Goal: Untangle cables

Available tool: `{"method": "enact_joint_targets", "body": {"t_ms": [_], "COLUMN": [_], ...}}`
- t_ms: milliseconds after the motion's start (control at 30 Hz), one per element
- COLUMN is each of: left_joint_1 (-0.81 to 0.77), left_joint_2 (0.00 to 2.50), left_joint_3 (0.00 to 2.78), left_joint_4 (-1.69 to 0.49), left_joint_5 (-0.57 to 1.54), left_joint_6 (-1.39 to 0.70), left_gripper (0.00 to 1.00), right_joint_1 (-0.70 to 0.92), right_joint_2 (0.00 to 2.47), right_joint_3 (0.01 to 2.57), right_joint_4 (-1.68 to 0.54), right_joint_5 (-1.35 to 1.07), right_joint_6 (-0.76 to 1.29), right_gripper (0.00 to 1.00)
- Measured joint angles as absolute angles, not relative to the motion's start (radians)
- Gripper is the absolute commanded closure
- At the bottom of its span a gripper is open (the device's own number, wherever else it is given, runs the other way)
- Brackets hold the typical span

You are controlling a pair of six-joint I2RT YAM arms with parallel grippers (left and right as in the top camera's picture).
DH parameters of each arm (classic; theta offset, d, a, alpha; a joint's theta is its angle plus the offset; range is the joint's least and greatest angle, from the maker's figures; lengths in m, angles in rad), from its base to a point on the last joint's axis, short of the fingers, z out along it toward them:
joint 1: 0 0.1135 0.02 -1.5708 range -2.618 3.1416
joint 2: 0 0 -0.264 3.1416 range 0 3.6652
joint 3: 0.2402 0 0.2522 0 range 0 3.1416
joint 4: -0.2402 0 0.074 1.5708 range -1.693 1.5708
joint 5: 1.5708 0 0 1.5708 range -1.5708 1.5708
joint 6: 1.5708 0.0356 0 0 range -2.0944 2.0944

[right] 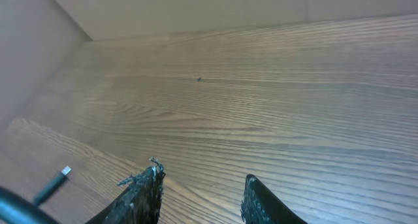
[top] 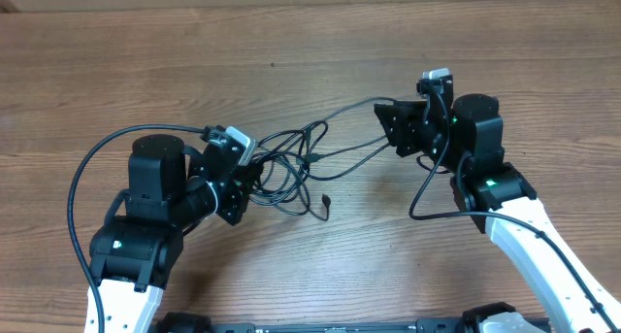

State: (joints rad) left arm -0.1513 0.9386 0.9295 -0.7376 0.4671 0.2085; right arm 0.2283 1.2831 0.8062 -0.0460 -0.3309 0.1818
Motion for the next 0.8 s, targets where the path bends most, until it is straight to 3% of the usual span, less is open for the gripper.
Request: {"method": "enact_joint_targets", "body": {"t_ms": [433, 467, 500, 600, 633, 733, 800], "left_joint_1": [-0.158, -0.158, -0.158, -0.157, -0.157, -0.155, -0.155], "left_joint_2": [0.939, 0.939, 0.939, 0.939, 0.939, 0.939, 0.939], "left_joint_3": [0.93, 0.93, 0.93, 0.93, 0.93, 0.93, 0.93], "left_joint_4": [-0.798, -0.798, -0.798, -0.799, -0.8, -0.805, -0.804], "left_joint_5": [0.255, 0.249, 0.243, 0.227, 0.223, 0.204, 0.196], "left_joint_6": [0.208, 0.208, 0.208, 0.208, 0.208, 0.208, 0.208], "left_gripper": [0.96, 0.96, 0.96, 0.96, 0.96, 0.96, 0.96], "right_joint_1": [0.167, 0.165, 0.163, 0.16, 0.159, 0.15, 0.145], "right_joint_2": [1.283, 1.283, 1.283, 1.283, 1.283, 1.283, 1.283], "right_joint_3": [0.806, 0.806, 0.806, 0.806, 0.806, 0.806, 0.806], "right_joint_4": [-0.046, -0.046, -0.047, -0.055, -0.058, -0.07, -0.081], "right_joint_5": [-0.307, -0.306, -0.306, -0.307, -0.307, -0.305, -0.305], "right_joint_6": [0.182, 0.182, 0.182, 0.183, 0.184, 0.184, 0.183], "right_gripper": [0.94, 0.88, 0.76, 0.29, 0.19, 0.0, 0.0]}}
